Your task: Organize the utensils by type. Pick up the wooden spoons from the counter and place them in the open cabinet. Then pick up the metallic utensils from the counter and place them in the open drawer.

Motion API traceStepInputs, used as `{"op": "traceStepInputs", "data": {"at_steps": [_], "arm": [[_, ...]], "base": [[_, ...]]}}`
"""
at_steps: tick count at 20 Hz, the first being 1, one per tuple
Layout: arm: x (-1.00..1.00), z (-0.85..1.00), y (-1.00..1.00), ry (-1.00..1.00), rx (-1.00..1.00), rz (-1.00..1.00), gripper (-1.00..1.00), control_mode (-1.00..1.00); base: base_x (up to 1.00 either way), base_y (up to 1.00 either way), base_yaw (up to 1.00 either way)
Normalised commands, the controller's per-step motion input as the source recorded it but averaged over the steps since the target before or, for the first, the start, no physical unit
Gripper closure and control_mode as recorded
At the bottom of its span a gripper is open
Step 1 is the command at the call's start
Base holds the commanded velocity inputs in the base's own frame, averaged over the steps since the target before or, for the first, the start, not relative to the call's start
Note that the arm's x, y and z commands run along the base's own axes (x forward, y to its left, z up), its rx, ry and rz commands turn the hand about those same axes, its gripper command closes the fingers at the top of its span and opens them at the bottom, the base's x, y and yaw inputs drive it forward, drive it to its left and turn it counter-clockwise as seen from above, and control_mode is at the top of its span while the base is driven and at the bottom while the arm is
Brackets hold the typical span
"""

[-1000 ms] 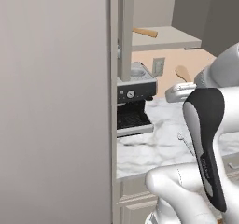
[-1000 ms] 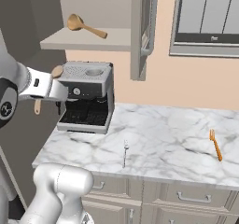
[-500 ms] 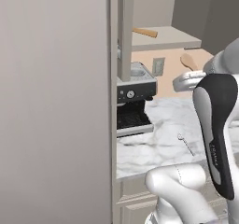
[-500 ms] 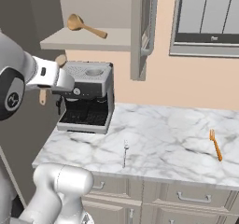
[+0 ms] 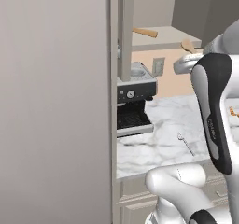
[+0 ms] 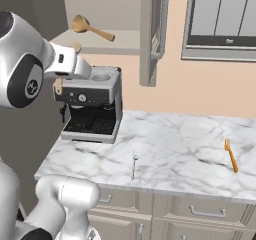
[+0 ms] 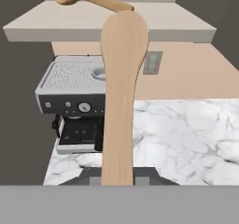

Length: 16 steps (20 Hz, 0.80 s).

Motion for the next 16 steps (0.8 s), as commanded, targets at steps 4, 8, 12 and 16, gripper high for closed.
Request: {"op": "traceStepInputs", "data": {"at_steps": [4, 8, 12, 16], "arm": [[0.56, 0.23, -0.14, -0.02, 0.00, 0.00, 1.00, -1.00], [0.62, 0.24, -0.14, -0.01, 0.00, 0.00, 1.00, -1.00], [0.68, 0.39, -0.12, 0.00, 0.00, 0.00, 1.00, -1.00], [0.97, 0.03, -0.14, 0.00, 0.00, 0.00, 1.00, -1.00]], "base": [[0.00, 0.00, 0.00], [0.00, 0.00, 0.00], [0.00, 0.00, 0.00], [0.00, 0.00, 0.00]]}}
